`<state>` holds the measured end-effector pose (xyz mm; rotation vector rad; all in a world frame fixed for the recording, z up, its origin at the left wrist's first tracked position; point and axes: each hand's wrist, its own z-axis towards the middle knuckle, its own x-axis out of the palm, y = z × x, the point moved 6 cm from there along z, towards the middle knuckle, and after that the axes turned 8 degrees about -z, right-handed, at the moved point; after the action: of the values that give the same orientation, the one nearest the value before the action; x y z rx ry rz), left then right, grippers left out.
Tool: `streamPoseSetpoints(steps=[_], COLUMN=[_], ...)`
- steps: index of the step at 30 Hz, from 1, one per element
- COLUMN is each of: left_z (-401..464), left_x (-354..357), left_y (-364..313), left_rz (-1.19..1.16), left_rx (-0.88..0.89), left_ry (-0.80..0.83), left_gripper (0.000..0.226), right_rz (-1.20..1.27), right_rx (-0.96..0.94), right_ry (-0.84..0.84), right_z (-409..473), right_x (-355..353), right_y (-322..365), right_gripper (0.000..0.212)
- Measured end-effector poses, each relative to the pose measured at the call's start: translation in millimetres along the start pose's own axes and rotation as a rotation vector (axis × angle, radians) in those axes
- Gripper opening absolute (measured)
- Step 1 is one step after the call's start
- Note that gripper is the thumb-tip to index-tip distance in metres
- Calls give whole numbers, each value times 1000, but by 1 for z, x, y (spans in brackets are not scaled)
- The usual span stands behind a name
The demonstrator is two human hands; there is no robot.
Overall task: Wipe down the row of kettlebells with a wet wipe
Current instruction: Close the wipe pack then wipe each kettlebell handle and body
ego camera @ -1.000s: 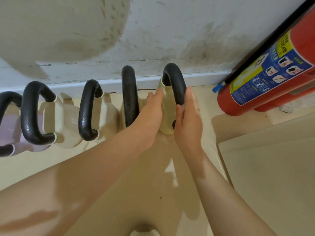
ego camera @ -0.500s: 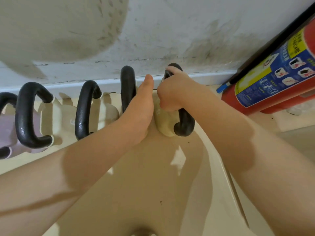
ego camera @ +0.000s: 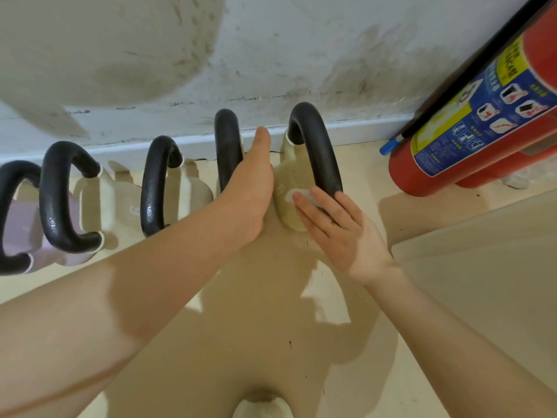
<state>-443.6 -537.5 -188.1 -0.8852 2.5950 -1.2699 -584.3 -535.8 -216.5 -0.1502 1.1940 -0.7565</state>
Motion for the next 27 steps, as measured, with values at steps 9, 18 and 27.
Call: streamPoseSetpoints(steps=[9,18,27], left_z=[-13,-4,1], left_x=[29,28,34], left_y=[19,12,4], left_rz=[112,362,400], left_rx=[-40,128,98], left_ry=[298,293,271], left_gripper=[49,37,17], right_rz=[1035,1102,604], right_rx=[915,1348,744], right_ry=[119,146,-8], right_z=[16,38,4], right_x=[8,8,15], right_y=[-15,-40,-3], right_gripper=[57,28,50])
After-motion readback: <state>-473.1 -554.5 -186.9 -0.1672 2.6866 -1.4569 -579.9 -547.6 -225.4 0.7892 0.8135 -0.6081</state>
